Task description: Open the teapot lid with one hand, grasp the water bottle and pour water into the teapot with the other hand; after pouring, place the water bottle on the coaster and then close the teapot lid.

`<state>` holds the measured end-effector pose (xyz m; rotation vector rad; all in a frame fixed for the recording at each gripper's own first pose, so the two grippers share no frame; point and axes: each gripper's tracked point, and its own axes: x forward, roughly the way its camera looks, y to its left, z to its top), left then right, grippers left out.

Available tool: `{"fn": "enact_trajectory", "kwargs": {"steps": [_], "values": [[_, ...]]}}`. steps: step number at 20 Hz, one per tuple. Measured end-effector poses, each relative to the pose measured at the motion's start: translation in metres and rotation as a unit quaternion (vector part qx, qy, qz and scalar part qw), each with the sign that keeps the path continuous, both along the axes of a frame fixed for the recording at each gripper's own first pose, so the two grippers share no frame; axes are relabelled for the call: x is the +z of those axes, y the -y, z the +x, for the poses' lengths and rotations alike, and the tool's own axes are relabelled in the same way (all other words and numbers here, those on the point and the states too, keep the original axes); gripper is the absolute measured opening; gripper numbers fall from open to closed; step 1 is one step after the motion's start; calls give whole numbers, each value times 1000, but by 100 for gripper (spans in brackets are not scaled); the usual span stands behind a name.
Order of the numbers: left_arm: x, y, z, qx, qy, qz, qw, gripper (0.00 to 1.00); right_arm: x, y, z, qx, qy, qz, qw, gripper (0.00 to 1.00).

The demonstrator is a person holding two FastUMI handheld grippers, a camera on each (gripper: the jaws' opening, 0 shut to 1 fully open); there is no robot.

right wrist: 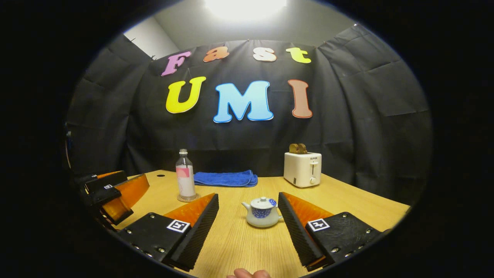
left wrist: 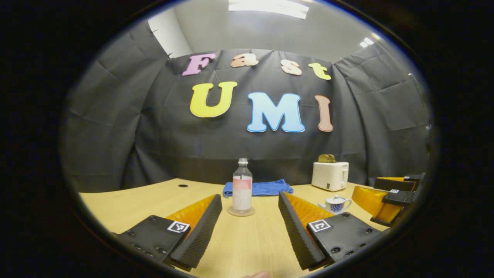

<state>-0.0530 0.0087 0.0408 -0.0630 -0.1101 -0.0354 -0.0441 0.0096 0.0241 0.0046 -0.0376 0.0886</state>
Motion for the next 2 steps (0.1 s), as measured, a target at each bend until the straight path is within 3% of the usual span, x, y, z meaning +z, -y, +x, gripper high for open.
{"fn": "enact_trajectory", "kwargs": {"steps": [2], "values": [[-7, 2, 7, -1, -9, 0, 1000, 100, -4, 5, 4, -4, -13, 13, 1000, 95]]}}
